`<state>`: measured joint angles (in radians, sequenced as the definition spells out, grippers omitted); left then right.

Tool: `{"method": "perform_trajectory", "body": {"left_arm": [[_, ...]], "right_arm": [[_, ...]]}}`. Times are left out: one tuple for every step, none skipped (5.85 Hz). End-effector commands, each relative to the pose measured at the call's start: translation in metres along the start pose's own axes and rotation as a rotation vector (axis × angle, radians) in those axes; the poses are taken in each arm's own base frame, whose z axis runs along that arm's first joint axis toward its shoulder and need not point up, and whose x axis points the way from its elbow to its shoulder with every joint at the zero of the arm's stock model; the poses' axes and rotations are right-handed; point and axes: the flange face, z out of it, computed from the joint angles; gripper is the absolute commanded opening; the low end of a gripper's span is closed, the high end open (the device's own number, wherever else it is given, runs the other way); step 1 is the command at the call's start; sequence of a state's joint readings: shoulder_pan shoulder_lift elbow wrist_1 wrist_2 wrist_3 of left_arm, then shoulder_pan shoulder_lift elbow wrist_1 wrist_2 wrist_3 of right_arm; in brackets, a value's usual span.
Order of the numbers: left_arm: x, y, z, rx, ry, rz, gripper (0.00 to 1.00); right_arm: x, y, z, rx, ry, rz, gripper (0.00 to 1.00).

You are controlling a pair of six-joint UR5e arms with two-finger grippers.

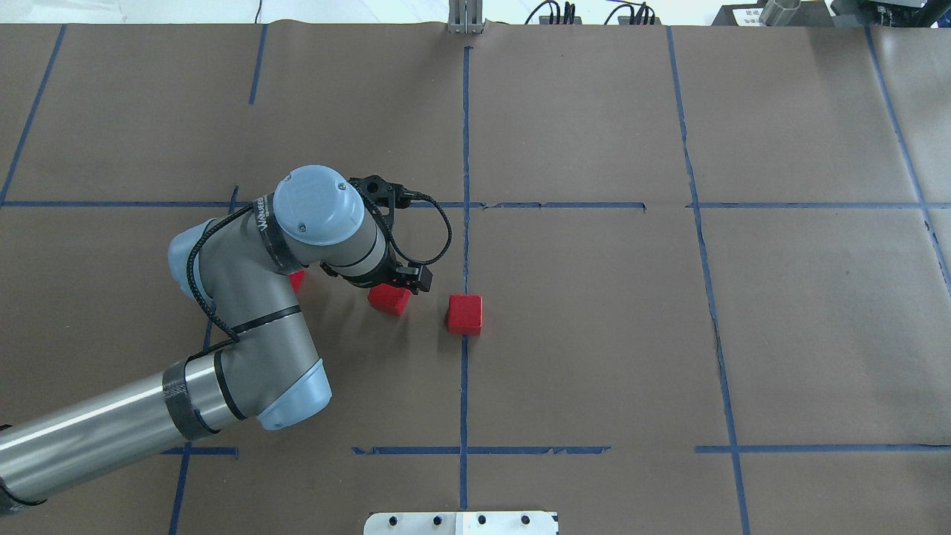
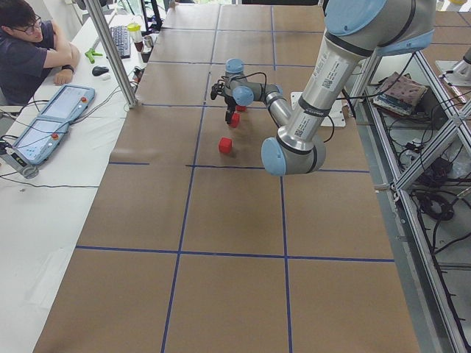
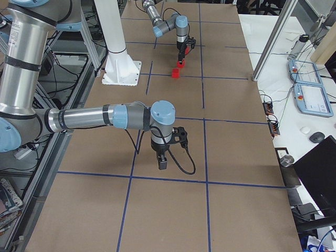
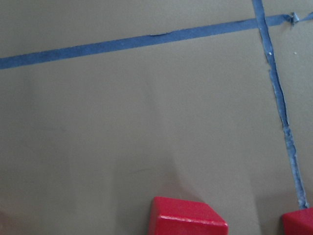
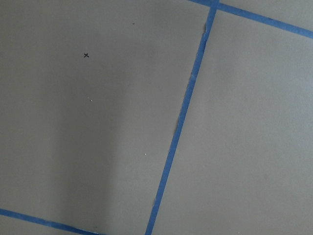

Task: Form red blocks into L shape at center
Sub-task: 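Lower the left gripper and close it on that red cube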

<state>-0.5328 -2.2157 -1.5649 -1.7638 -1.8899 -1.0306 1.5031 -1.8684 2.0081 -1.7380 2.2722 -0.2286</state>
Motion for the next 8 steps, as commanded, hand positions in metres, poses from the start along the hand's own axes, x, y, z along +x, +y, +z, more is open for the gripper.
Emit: {"method": "perform_trajectory", "body": {"left_arm": [[0.002,0.002,0.011,-0.014,-0.013,0.003,0.88],[0.004,0.007,0.015,-0.023,-0.015,0.007,0.78],[0.004,0.010,0.020,-0.032,-0.020,0.009,0.77],[0.004,0.010,0.021,-0.033,-0.021,0.008,0.75],[0.004,0.010,0.022,-0.037,-0.025,0.005,0.59],[0.004,0.010,0.020,-0.039,-0.025,0.000,0.26],[0.006,-0.002,0.010,-0.024,-0.025,-0.020,0.19],[0.031,-0.019,-0.007,-0.017,-0.030,-0.174,0.19]], "right_arm": [[0.000,0.000,0.000,0.000,0.000,0.000,1.00],[0.000,0.000,0.000,0.000,0.000,-0.001,1.00],[0.001,0.000,-0.001,0.002,0.001,0.001,1.00],[0.001,0.000,-0.001,0.002,0.001,0.001,1.00],[0.001,0.000,-0.001,0.002,0.001,0.001,1.00],[0.000,0.000,-0.002,0.005,0.000,0.000,1.00],[0.001,0.000,-0.002,0.006,0.000,0.001,1.00],[0.001,0.000,-0.002,0.005,0.000,0.002,1.00]]}}
